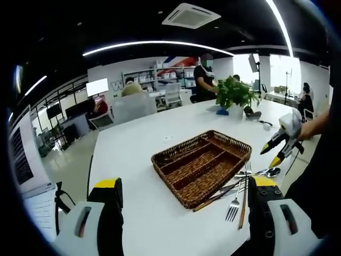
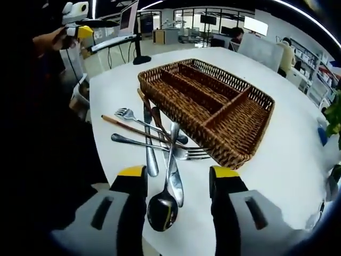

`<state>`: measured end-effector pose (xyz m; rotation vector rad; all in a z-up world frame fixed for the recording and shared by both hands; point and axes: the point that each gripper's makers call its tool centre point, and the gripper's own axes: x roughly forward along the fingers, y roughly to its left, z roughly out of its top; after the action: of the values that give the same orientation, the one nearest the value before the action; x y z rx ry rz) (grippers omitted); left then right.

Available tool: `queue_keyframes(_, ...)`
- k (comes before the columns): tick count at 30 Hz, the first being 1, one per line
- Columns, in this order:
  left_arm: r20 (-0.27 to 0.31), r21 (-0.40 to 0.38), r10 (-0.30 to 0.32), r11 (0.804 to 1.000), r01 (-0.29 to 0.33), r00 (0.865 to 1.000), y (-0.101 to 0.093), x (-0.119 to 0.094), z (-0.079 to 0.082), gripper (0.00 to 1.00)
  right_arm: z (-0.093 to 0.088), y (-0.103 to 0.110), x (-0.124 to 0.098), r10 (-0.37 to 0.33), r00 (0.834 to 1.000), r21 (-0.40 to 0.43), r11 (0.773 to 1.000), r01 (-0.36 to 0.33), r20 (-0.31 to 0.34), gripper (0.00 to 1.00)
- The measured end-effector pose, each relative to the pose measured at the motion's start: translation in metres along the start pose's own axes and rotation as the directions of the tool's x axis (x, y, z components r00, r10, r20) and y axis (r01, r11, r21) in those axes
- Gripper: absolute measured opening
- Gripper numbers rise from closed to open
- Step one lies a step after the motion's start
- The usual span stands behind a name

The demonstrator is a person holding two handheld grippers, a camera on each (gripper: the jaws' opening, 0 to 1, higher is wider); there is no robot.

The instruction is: Arrange the knives, forks, and spoons in their matching storage slots by inserting each utensil handle-first until every utensil is classified and aligned in the correct compartment

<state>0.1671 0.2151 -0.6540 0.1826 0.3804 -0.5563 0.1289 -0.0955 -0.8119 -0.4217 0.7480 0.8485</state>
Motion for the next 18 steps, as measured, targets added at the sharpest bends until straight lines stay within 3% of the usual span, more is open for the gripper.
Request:
queue_keyframes(8,-0.004,-0.004,0.009,1.000,-0.009,1.000,0.002,-0.002,-0.002,1.00,-0.011,0.004,0.012,0.019,0.999,-0.035,0.999,-0.021,-0.034,0.33)
queue_keyframes(13,-0.006,-0.006,0.015,1.000,-0.015,1.000,0.004,-0.005,-0.003,1.00,-0.026,0.007,0.025,0.015,0.996,-0.060,0.998,-0.020,-0.089,0.26)
queue_keyframes(18,-0.010,0.001,0.025,1.000,-0.025,1.000,0.007,-0.012,-0.003,1.00,-0.027,0.011,0.026,0.037,0.996,-0.037,0.999,-0.040,-0.086,0.17)
